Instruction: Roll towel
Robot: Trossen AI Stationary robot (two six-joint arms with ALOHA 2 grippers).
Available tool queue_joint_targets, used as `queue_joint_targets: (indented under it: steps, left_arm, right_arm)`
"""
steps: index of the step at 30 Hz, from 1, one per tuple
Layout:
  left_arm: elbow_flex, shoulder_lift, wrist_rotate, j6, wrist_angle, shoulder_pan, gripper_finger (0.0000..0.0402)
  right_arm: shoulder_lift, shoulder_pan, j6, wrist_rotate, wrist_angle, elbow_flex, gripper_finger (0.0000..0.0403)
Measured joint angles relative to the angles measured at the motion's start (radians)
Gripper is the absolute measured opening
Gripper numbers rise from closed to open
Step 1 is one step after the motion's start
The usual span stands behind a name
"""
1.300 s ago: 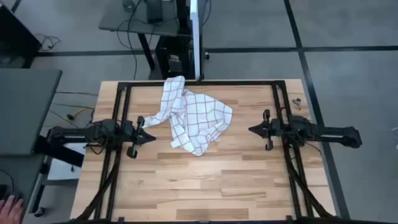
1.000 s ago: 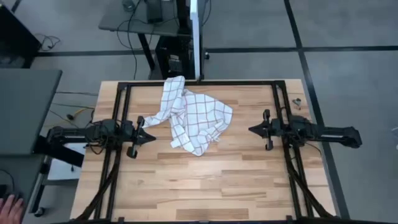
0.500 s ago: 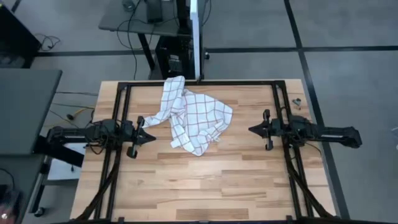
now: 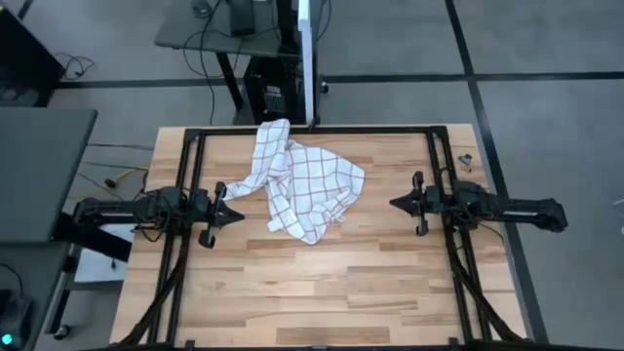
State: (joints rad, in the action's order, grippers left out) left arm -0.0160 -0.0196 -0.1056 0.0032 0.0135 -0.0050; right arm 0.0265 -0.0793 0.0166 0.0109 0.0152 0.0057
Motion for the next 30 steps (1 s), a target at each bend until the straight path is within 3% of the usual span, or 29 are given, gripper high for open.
queue_joint_targets:
  steps: [20,26,30]
  left_arm:
    - [0.0,0.0,-0.003,-0.001,0.019,0.0,0.0]
    - [-0.034,-0.016,0.001,-0.238,0.103,0.002,0.0]
    - [-0.126,-0.105,0.011,-0.225,0.064,0.01,0.0]
  right_arm:
    - [0.0,0.0,0.001,0.0,0.0,0.0,0.0]
    - [0.0,0.0,0.001,0.0,0.0,0.0,0.0]
    - [0.0,0.0,0.001,0.0,0.0,0.0,0.0]
